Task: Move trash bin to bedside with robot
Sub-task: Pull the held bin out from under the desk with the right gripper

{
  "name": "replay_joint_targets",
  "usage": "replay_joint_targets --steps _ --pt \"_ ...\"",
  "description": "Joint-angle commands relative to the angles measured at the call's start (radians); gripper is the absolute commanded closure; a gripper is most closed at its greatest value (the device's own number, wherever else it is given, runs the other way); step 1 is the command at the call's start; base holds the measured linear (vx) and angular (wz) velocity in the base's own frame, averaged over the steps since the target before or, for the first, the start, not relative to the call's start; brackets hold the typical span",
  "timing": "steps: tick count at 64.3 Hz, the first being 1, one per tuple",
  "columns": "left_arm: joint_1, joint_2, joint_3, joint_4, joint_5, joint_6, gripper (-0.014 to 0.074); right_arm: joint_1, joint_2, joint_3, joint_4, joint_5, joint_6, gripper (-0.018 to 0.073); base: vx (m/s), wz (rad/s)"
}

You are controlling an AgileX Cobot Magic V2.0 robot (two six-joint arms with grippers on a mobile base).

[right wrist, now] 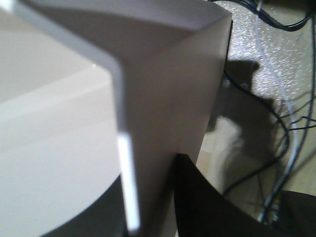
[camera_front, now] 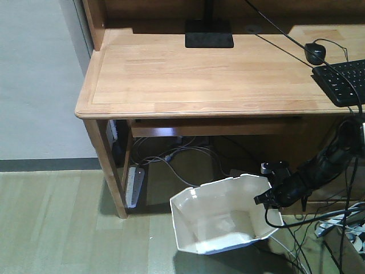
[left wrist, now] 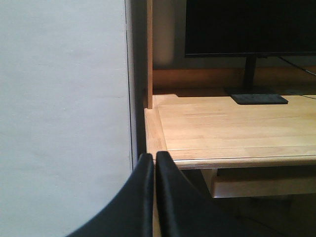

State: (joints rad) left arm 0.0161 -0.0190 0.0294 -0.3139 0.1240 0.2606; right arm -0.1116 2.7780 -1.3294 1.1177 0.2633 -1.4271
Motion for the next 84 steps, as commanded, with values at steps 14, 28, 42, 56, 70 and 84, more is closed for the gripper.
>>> replay_joint_targets --steps 14,28,42,56,70,84 --pt "-0.004 -0.008 0.020 -0.010 -0.066 -0.003 0.0602 -0.003 -0.325 0.250 0.253 0.077 -0.225 0.0564 0.00 0.00" --pt "-0.004 -0.008 0.020 -0.010 -0.066 -0.003 0.0602 -0.003 -0.434 0.362 0.257 0.038 -0.278 0.0564 0.00 0.00" --pt "-0.004 -0.008 0.020 -0.010 -0.066 -0.003 0.0602 -0.004 -0.443 0.364 0.245 0.034 -0.263 0.0564 0.00 0.00" --pt "-0.004 -0.008 0.020 -0.010 -0.066 -0.003 0.0602 -0.004 -0.443 0.364 0.245 0.034 -0.263 0.0563 0.00 0.00" --pt "-0.004 -0.008 0.020 -0.010 -0.066 -0.003 0.0602 -0.004 -0.442 0.364 0.245 0.034 -0.263 0.0562 0.00 0.00" --pt "-0.004 -0.008 0.020 -0.010 -0.066 -0.003 0.0602 -0.004 -0.442 0.364 0.245 0.034 -0.263 0.0562 0.00 0.00"
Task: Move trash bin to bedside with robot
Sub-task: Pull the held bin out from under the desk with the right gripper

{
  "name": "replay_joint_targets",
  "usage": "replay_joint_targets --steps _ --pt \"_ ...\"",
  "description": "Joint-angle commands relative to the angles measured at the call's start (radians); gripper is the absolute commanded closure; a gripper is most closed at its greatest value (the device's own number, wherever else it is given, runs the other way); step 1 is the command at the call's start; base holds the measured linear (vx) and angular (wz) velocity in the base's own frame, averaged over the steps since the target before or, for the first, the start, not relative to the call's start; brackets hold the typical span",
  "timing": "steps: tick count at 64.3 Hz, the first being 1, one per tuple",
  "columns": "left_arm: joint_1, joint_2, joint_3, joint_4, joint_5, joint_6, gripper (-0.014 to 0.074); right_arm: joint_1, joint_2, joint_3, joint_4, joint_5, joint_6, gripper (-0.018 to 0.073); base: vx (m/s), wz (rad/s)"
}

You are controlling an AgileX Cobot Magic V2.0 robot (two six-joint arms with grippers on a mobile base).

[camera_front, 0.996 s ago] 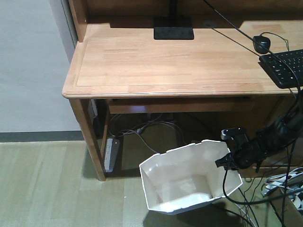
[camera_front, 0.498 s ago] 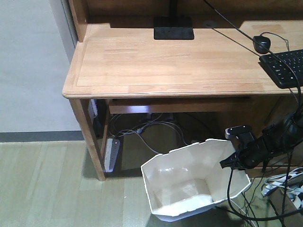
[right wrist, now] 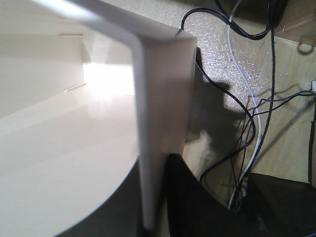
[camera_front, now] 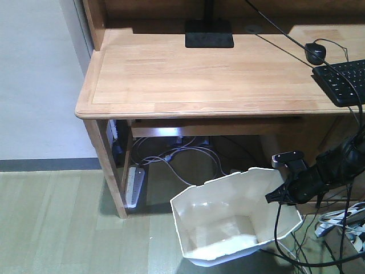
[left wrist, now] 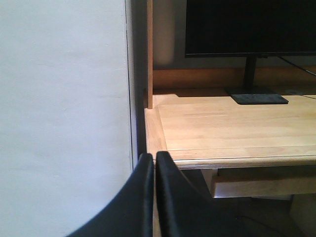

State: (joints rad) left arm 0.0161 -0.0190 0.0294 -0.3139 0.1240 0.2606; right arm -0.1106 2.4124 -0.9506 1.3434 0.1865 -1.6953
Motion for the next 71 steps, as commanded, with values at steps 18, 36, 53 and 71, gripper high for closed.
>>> replay_joint_targets --steps 18,36,53,71 --pt "-0.004 -0.008 0.020 -0.010 -0.066 -0.003 0.0602 -0.005 -0.076 -0.014 0.020 0.110 0.006 0.0562 0.00 0.00" --pt "-0.004 -0.008 0.020 -0.010 -0.066 -0.003 0.0602 -0.005 -0.076 -0.014 0.020 0.110 0.006 0.0562 0.00 0.00" --pt "-0.004 -0.008 0.020 -0.010 -0.066 -0.003 0.0602 -0.005 -0.076 -0.014 0.020 0.110 0.006 0.0562 0.00 0.00" --pt "-0.004 -0.008 0.020 -0.010 -0.066 -0.003 0.0602 -0.005 -0.076 -0.014 0.020 0.110 0.006 0.0562 -0.01 0.03"
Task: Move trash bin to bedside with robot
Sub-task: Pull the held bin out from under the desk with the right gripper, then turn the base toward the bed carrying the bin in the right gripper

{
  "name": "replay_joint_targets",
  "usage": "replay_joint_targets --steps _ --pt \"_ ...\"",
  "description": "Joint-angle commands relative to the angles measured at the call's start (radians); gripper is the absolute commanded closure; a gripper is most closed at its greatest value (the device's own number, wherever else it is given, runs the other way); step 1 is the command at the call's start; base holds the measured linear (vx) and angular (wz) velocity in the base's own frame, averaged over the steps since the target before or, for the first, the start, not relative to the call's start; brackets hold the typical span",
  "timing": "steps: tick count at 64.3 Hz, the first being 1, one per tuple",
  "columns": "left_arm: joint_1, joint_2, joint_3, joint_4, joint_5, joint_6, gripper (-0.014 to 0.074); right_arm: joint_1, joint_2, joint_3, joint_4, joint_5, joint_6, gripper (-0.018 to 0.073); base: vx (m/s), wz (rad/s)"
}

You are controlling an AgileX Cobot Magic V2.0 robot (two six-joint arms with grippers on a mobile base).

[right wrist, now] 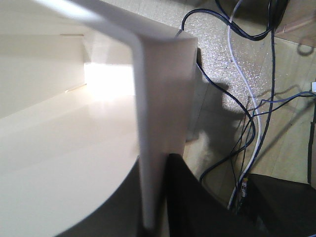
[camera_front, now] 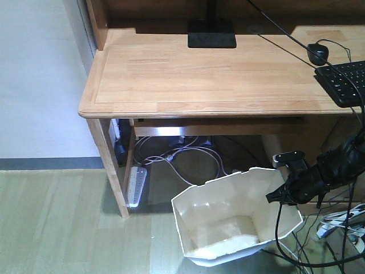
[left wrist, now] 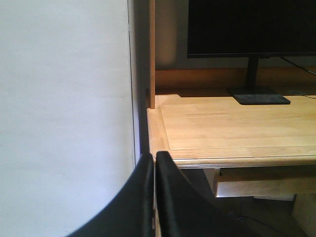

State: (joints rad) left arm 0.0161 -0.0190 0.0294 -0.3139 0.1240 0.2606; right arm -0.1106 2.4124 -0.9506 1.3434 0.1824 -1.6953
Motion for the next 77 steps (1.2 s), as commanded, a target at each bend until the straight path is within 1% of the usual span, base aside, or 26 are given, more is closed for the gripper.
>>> replay_joint_targets --steps 1,14,26,77 --pt "-0.004 -0.008 0.020 -0.010 -0.066 -0.003 0.0602 -0.005 -0.076 -0.014 0.020 0.114 0.006 0.0562 -0.02 0.08" --pt "-0.004 -0.008 0.020 -0.010 -0.066 -0.003 0.0602 -0.005 -0.076 -0.014 0.020 0.117 0.006 0.0562 -0.03 0.16" --pt "-0.004 -0.008 0.020 -0.010 -0.066 -0.003 0.0602 -0.005 -0.076 -0.014 0.020 0.117 0.006 0.0562 -0.03 0.39" --pt "-0.004 -0.008 0.020 -0.010 -0.066 -0.003 0.0602 -0.005 -0.076 -0.014 0.020 0.116 0.006 0.0562 -0.04 0.66"
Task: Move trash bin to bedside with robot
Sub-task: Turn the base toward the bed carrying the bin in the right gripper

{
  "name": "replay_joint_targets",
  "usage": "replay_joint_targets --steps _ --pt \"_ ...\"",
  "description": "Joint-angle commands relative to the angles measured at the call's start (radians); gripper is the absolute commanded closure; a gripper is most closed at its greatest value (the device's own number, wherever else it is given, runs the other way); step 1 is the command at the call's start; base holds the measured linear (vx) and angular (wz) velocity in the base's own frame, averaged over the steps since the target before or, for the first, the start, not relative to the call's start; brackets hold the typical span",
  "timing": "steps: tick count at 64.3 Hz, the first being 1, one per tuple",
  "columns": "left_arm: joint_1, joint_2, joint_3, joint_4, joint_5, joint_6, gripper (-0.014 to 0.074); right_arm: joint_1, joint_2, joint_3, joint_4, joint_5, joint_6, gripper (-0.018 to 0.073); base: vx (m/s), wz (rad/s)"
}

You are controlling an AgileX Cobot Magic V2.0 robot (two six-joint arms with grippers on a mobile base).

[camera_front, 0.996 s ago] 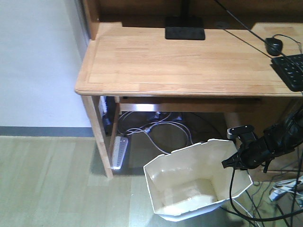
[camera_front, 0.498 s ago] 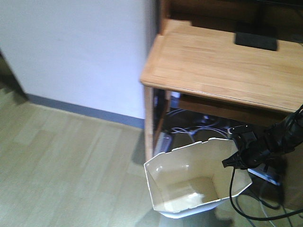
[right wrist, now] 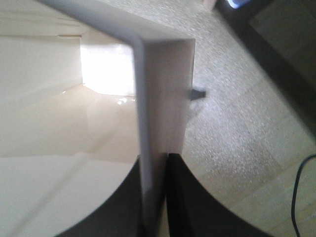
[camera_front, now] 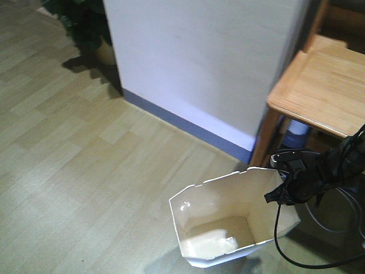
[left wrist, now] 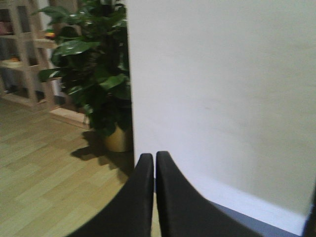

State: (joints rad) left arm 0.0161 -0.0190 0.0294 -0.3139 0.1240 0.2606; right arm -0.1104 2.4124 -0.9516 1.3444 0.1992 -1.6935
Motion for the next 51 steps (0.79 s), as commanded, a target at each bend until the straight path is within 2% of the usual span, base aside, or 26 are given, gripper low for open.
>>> replay_joint_targets --steps 1,31,51 --pt "-0.004 -0.008 0.020 -0.010 -0.066 -0.003 0.0602 -0.005 -0.076 -0.013 0.019 0.099 0.004 0.0562 0.00 0.51" --pt "-0.004 -0.008 0.020 -0.010 -0.066 -0.003 0.0602 -0.005 -0.076 -0.013 0.019 0.099 0.004 0.0562 0.04 0.45" --pt "-0.004 -0.008 0.020 -0.010 -0.066 -0.003 0.0602 -0.005 -0.076 -0.013 0.019 0.099 0.004 0.0562 0.10 0.64"
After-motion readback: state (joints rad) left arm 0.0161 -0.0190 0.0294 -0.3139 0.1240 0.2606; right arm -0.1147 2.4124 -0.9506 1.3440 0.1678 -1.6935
